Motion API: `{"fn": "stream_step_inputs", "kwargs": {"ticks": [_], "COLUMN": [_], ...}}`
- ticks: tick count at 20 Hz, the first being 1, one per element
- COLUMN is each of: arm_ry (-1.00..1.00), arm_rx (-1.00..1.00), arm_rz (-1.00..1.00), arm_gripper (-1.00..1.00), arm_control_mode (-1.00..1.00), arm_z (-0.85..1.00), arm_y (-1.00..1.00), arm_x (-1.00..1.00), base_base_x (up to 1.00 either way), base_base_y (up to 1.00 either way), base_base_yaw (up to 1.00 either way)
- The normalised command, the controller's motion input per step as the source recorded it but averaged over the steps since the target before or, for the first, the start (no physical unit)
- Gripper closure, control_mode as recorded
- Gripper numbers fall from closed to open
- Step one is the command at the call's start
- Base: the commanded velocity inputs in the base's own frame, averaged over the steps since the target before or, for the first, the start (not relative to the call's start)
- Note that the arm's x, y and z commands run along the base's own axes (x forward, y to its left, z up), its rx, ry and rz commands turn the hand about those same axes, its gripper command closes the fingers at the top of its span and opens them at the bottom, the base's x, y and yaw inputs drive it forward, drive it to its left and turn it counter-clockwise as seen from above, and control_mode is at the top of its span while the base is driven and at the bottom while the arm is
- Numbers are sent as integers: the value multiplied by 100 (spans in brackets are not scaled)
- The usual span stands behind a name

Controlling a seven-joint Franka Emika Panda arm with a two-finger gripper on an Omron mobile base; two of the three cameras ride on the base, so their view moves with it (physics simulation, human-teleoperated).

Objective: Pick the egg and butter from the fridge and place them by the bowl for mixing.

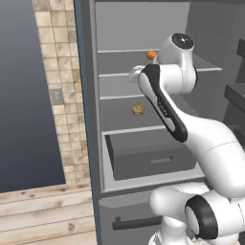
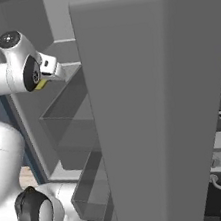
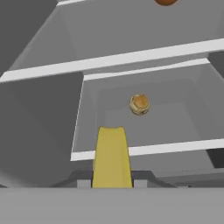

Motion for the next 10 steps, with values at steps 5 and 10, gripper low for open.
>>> {"fn": "stream_step_inputs", "kwargs": {"ticks": [5,10], "arm_ry": [0,0], "arm_rx": [1,4], "arm_rz": [0,0], "arm_gripper": [100,100], "arm_control_mode": [-100,-100], "arm_z": [10,2], "arm_y": [19,16], "arm_x": [-49,-51], "base_base_x": [0,0], "base_base_y": [0,0], "base_base_yaw": [0,0]}}
